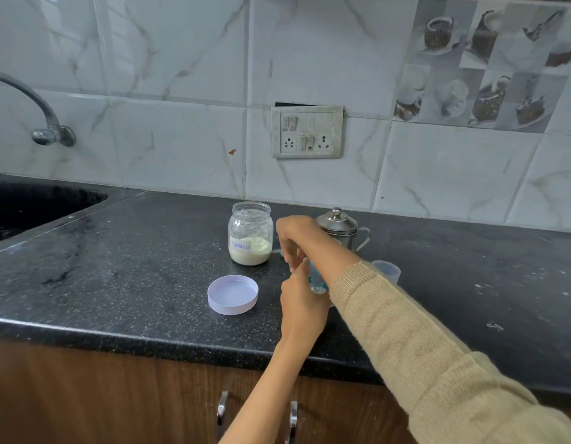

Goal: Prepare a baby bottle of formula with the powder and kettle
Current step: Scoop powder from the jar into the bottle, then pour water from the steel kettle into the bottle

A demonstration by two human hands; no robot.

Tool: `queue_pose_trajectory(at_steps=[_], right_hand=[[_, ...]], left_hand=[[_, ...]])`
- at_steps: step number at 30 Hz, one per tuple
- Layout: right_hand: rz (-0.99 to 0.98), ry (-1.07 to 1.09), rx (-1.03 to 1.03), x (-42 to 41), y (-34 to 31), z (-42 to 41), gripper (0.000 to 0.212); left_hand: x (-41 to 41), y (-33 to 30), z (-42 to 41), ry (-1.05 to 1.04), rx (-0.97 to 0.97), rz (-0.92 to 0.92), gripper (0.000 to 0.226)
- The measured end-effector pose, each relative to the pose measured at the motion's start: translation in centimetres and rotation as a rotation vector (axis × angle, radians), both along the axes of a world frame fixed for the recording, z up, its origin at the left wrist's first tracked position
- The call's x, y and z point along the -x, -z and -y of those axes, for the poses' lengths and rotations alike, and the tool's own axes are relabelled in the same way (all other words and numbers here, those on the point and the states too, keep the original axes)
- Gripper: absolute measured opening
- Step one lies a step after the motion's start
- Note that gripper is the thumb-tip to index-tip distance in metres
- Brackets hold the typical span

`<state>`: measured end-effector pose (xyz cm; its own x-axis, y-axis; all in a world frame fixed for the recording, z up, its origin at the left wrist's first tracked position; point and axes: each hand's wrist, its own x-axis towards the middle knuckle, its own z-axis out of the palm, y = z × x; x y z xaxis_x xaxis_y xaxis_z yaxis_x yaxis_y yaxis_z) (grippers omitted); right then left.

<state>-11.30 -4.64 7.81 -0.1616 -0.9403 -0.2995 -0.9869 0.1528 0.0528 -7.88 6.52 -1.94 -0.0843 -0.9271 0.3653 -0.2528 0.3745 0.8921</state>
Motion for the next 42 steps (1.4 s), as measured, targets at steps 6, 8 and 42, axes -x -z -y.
queue_pose_trajectory(at_steps=[6,8,42], right_hand=[[0.206,-0.1,0.054,0.9,-3.1,-1.1,0.012],[0.297,-0.141,0.165,2.1,-4.4,-2.0,0.014],[1.467,0.191,0.439,18.3,3.9,-3.4,0.014]], left_hand=[[0.0,0.4,0.3,-0.011,-0.011,-0.002,0.039],[0.0,0.3,0.2,-0.013,0.009,-0.009,0.032],[0.1,0.3,0.3,-0.042,0.042,0.045,0.04]])
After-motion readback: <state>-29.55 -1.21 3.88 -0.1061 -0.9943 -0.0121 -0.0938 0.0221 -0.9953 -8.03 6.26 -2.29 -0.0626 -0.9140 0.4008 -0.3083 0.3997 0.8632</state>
